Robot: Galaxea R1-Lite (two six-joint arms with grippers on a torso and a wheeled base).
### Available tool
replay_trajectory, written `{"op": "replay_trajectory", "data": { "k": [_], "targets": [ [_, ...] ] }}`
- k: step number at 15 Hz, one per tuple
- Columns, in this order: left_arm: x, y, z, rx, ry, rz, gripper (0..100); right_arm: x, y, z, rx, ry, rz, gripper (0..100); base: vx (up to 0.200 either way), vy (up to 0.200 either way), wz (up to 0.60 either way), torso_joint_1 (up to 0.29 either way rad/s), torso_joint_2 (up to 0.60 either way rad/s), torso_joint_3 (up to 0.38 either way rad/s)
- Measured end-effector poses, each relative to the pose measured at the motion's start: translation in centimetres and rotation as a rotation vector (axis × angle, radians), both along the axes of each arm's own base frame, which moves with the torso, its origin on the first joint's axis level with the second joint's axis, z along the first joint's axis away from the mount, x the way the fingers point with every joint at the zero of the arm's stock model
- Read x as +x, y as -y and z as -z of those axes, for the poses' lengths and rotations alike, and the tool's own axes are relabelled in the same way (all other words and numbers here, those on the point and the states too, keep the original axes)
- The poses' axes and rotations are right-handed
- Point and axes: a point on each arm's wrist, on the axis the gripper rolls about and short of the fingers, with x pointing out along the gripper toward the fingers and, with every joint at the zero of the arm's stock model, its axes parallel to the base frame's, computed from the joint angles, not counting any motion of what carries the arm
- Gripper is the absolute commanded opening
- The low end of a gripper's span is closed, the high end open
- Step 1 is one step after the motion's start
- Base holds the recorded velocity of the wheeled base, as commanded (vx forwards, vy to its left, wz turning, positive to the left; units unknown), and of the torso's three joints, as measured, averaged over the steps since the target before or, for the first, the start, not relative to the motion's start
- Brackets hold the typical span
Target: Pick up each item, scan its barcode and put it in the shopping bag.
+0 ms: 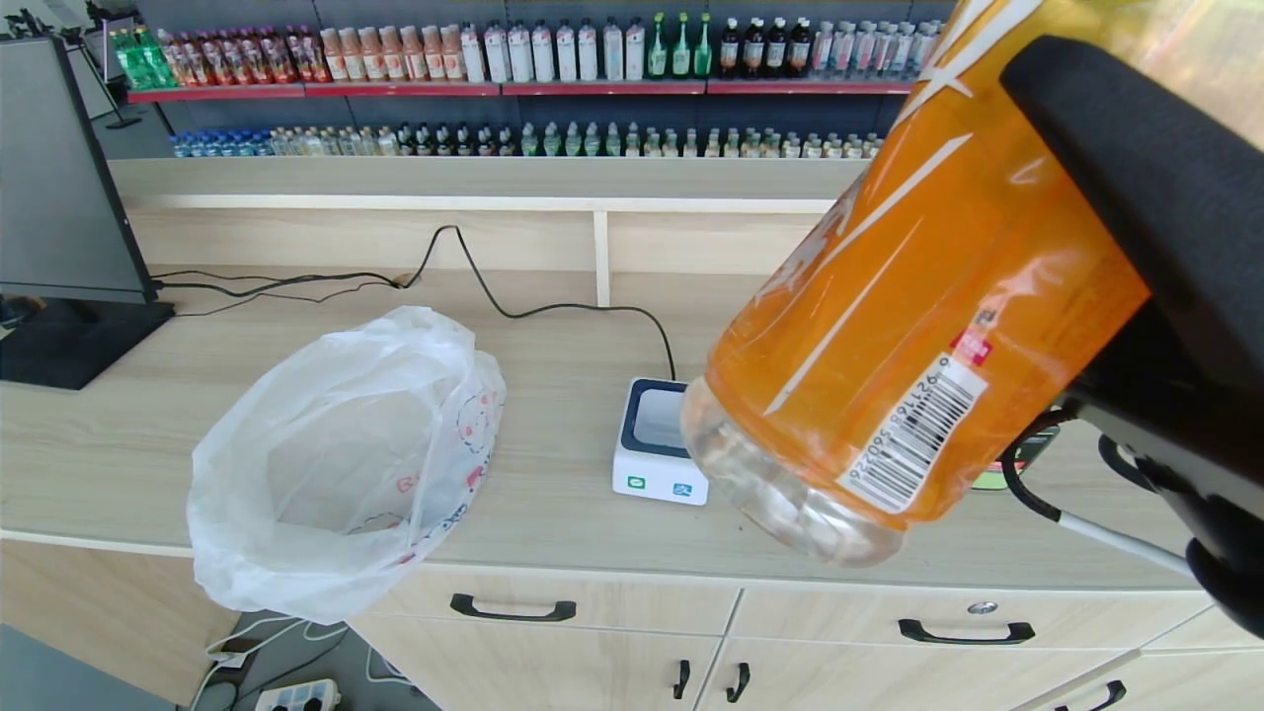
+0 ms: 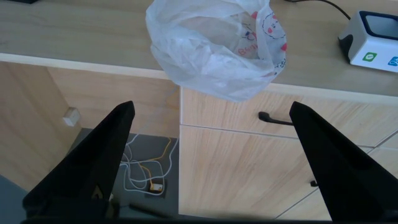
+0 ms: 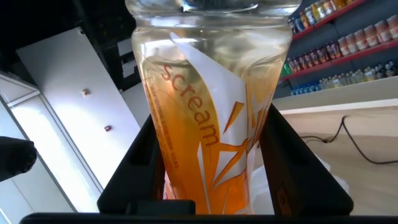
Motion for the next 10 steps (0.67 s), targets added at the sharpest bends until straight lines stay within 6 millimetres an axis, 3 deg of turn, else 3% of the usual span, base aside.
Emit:
{"op": "replay_trajectory", "data": {
  "k": [10],
  "targets": [
    [0.0, 0.0, 0.0, 0.000, 0.000, 0.000, 100, 0.3, -0.4, 2.4, -0.193, 0.099, 0.149, 0, 0.000, 0.000, 0.00, 0.000, 0.00, 0.000]
  ]
}}
